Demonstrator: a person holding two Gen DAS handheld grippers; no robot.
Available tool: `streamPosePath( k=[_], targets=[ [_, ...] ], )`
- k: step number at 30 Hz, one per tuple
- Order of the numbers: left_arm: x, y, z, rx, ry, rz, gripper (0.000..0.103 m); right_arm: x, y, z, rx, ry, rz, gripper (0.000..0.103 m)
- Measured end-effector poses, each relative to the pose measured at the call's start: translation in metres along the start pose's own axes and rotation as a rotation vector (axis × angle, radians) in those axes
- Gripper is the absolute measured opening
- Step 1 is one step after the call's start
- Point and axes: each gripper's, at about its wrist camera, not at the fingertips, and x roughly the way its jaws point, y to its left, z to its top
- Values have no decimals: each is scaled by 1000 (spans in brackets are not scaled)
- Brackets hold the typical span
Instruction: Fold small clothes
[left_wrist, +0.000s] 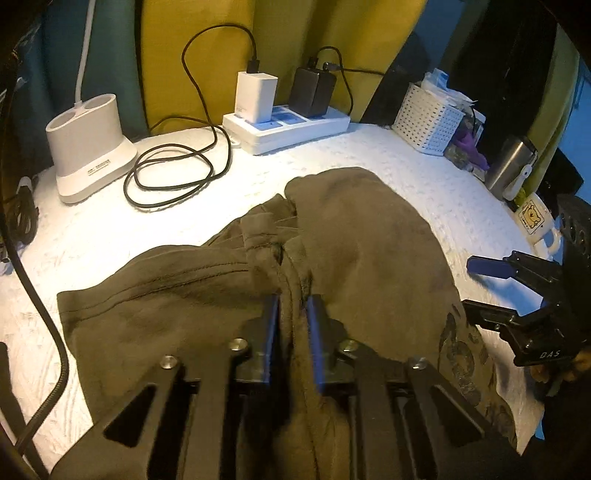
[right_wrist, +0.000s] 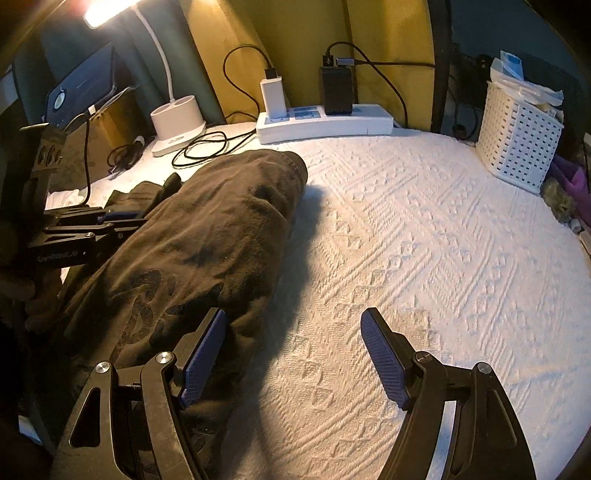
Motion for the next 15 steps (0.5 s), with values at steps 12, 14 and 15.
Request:
streamPosePath(
  k=[12, 14, 15],
  targets=[
    [-62, 18, 10, -52, -160, 87, 4, -9, 13, 1, -22, -27, -4, 77],
    [-67, 28, 9, -60, -166, 117, 4, -8, 19, 3, -35, -33, 1, 77],
    [-66, 34, 8, -68, -161, 131, 4, -7, 23, 5, -43, -34, 5, 77]
  ],
)
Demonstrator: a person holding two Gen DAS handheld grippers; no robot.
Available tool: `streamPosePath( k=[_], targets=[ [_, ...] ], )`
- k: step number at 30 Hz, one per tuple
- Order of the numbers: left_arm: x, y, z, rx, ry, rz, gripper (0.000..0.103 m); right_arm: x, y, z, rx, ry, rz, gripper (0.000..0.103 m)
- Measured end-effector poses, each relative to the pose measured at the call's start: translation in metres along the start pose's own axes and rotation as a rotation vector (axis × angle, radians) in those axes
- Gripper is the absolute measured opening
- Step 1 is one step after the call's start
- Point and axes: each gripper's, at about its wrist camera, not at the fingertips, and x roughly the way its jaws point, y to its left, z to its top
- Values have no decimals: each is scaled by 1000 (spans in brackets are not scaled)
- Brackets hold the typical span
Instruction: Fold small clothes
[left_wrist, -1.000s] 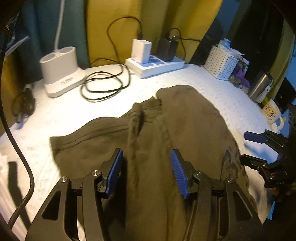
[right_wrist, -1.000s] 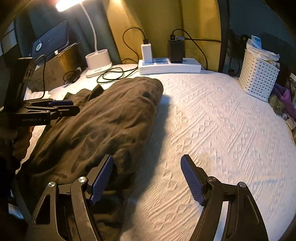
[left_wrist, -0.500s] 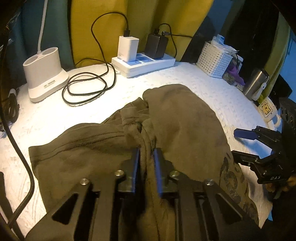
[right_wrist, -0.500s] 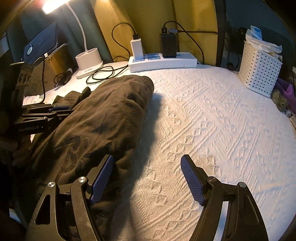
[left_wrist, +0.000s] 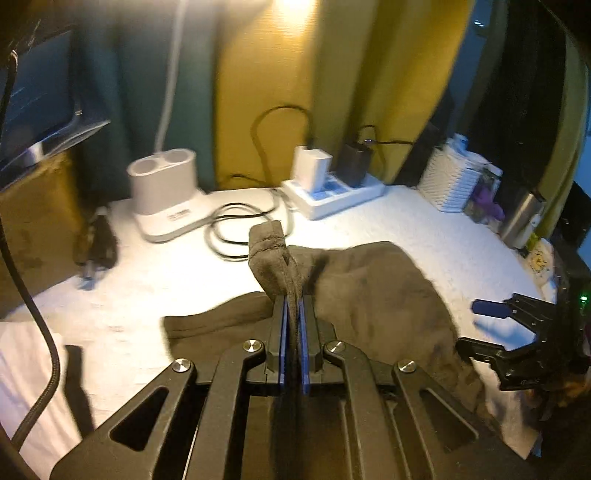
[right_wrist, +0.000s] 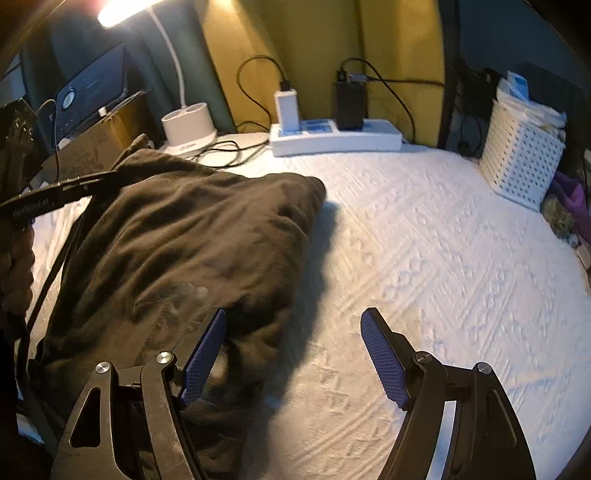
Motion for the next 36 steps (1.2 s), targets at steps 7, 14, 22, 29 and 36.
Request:
streamPosePath(
  k=[7, 14, 22, 29, 36],
  targets=[
    [36, 37, -21, -77, 133, 47, 8, 29, 22, -2, -41, 45, 5, 77],
    [2, 53, -32, -171, 85, 29, 55, 20, 25, -4, -43, 39, -26, 77],
    [-32, 11, -75, -121, 140, -89, 55, 0, 34, -20, -51, 26, -33, 77],
    [-38, -24, -110, -36, 185, -126, 27, -18, 43, -34, -63, 5, -36, 77],
    [-55, -29, -121, -21, 139, -78, 0, -28, 51, -53, -74, 12, -37, 77]
  ],
)
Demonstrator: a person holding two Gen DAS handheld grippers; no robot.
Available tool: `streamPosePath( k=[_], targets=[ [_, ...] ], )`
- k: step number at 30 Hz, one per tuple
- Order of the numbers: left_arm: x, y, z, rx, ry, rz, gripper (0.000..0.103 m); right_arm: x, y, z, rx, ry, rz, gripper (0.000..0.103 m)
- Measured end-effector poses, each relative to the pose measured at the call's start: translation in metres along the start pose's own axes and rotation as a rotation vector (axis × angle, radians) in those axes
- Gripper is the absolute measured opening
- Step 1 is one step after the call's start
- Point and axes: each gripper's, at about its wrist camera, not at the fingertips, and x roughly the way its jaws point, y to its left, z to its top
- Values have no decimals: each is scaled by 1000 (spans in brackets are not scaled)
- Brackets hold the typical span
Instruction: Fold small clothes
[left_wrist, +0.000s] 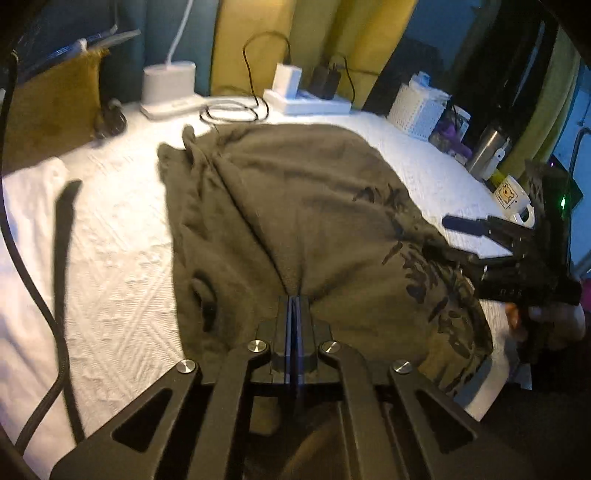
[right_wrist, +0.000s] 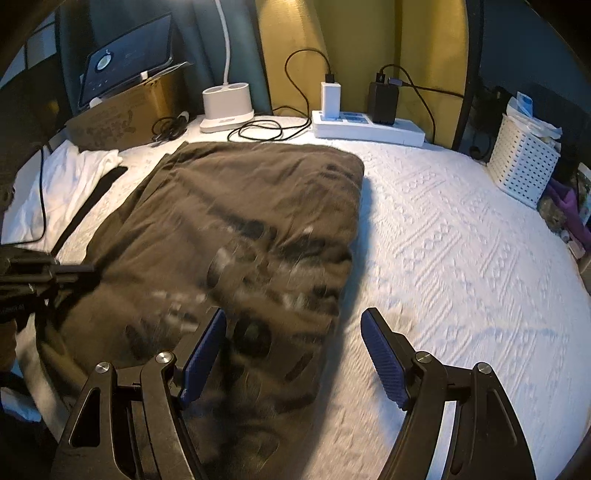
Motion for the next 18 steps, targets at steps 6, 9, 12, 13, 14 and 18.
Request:
streamPosePath(
  k=[6, 9, 12, 13, 14, 18],
  targets=[
    [-6, 7, -6, -33, -12, 36, 0, -8, 9, -17, -20, 9, 7, 77],
    [-12, 17, -14, -89, -7, 48, 1, -11, 9, -29, -10, 23, 4, 77],
    [-26, 24, -21, -133, -27, 2, 4, -15, 4, -42, 11, 32, 6, 77],
    [-30, 23, -24, -131, -34, -4, 12, -19, 2, -47, 25, 31, 6, 77],
    [-36, 21, -28, -128, -41, -16, 18, -21, 1, -50, 35, 28, 7, 77],
    [-44, 8, -40, -111, -35, -83, 41, -35, -5, -63, 86, 9, 78, 77]
  ],
)
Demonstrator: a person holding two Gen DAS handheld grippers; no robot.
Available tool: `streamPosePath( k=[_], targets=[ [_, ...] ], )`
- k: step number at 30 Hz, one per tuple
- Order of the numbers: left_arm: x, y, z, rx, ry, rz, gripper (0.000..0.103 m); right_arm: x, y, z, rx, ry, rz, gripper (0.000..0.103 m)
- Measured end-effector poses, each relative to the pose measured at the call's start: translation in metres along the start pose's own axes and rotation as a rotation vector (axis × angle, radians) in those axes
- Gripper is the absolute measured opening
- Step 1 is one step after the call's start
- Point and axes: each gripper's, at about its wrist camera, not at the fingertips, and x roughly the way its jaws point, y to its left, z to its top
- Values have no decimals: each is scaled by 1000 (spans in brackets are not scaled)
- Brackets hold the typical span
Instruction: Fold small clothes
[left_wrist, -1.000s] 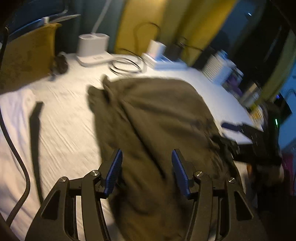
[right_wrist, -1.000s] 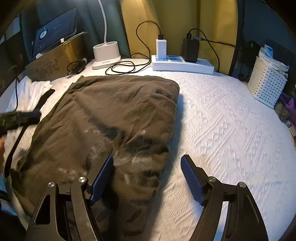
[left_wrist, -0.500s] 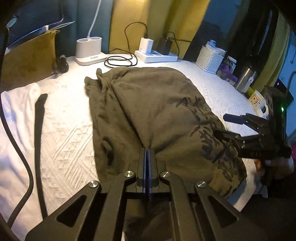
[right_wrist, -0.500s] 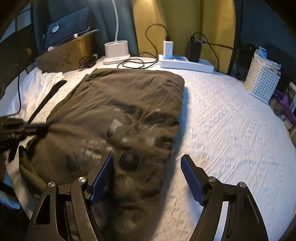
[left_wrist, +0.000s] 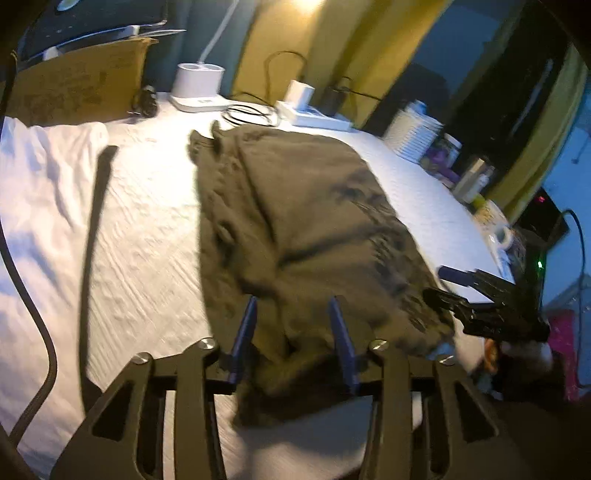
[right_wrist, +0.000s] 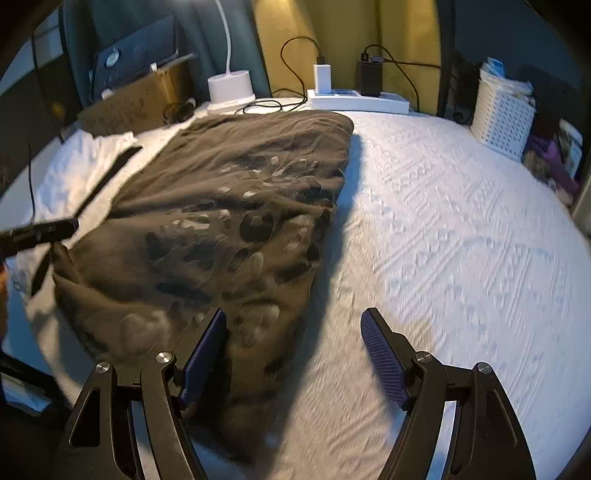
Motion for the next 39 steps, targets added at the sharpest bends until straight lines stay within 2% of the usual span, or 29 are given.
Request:
streamPosePath(
  k=[2, 3, 4, 5, 6, 7, 9, 11, 17, 23, 24, 27, 28, 32, 36, 39],
  targets=[
    [3, -8, -6, 26, 13, -6, 41, -4, 1, -7, 14, 3, 56, 76],
    [5, -9, -7, 29, 19, -9, 41, -6, 3, -9, 8, -1, 56, 72],
    [7, -10, -9, 30, 27, -16, 41, -6, 7, -13, -2, 1, 51, 57],
    [11, -12, -13, 39, 41, -15, 41, -6, 9, -16, -7, 2, 41, 50],
    [14, -12, -15, 45, 52, -9, 37, -8, 11, -18, -13, -10, 28, 48],
    [16, -13, -18, 51, 60, -1, 20, -9, 14, -21, -15, -15, 25, 46],
    [18, -15, -26, 62, 78, 13, 12, -10, 17, -23, -23, -16, 25, 40],
    [14, -18, -32, 73, 74, 22, 9, -11, 21, -27, -36, -18, 13, 39],
    [8, -16, -44, 54, 73, 54, 8, -15, 32, -37, -79, -25, -26, 39],
    [6, -17, -49, 52, 69, 74, 8, -23, 36, -49, -101, -19, -27, 39],
    [6, -17, -49, 50, 72, 75, 9, -24, 37, -52, -103, -17, -17, 35],
    [5, -16, -46, 33, 84, 74, 9, -29, 45, -57, -110, -19, 19, 15],
    [5, -16, -45, 34, 87, 76, 9, -31, 49, -59, -119, -22, 15, 14],
    [3, -12, -43, 31, 96, 82, 9, -42, 54, -57, -117, -41, 26, 12],
    [4, -8, -45, 38, 101, 75, 9, -35, 55, -65, -105, 7, 15, 12],
    [0, -6, -45, 49, 113, 73, 11, -37, 56, -69, -91, -9, 1, 12]
  ],
)
